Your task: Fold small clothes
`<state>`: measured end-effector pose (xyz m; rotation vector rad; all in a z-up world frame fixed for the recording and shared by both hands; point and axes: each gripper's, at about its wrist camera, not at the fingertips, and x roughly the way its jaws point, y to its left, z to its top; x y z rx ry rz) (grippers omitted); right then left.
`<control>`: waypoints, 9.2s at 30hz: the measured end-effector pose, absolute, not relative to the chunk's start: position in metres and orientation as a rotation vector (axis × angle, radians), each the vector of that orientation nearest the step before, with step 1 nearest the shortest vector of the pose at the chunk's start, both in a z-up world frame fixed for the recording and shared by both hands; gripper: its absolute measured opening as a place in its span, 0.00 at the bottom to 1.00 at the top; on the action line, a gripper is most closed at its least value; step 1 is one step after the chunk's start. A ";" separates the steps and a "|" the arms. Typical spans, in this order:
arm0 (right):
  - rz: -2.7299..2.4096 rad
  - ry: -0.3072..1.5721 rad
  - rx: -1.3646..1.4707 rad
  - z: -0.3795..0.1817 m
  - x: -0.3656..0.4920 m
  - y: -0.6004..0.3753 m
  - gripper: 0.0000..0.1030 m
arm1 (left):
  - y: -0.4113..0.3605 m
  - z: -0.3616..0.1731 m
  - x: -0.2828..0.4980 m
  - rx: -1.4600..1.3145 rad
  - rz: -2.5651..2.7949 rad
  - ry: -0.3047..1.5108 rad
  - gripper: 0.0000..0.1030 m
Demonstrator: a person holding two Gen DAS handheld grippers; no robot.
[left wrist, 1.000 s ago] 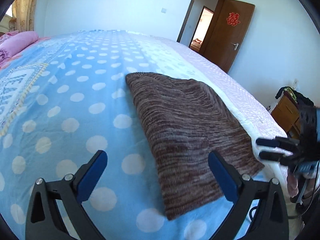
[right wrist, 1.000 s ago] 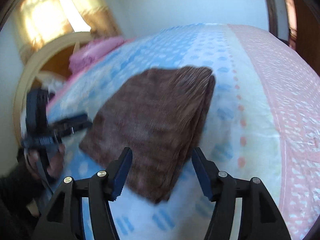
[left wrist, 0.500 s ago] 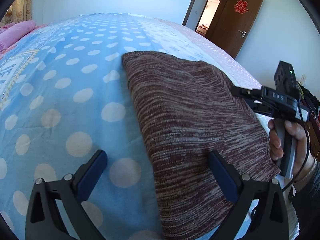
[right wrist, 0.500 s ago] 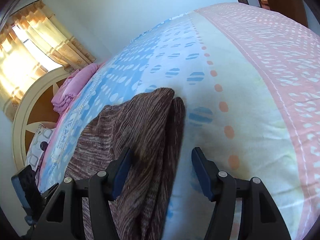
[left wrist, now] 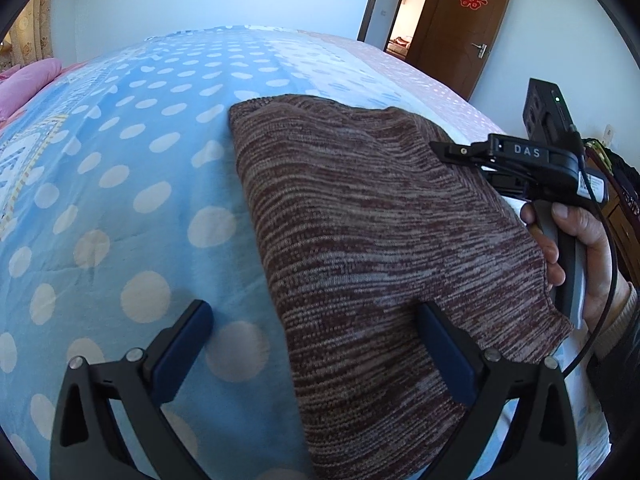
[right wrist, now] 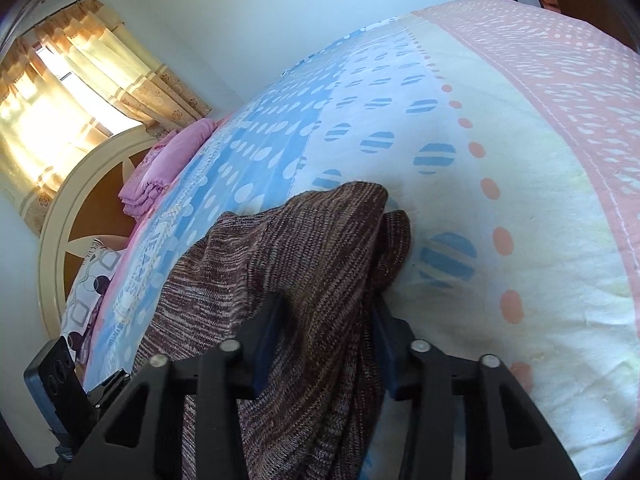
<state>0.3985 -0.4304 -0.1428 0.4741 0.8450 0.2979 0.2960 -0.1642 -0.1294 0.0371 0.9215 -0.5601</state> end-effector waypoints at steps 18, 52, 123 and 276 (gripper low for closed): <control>0.253 0.824 0.403 -0.138 0.394 -0.414 0.25 | -0.179 -0.122 0.283 0.115 -0.615 0.873 0.64; 0.312 0.736 0.351 -0.082 0.308 -0.318 0.21 | -0.125 -0.074 0.210 0.199 -0.531 0.796 0.19; 0.733 0.874 0.146 -0.094 0.332 0.018 0.20 | 0.115 -0.097 0.126 0.068 -0.135 0.786 0.19; 0.501 0.501 -0.013 -0.021 0.080 -0.026 0.61 | 0.132 -0.031 0.069 0.027 0.087 0.544 1.00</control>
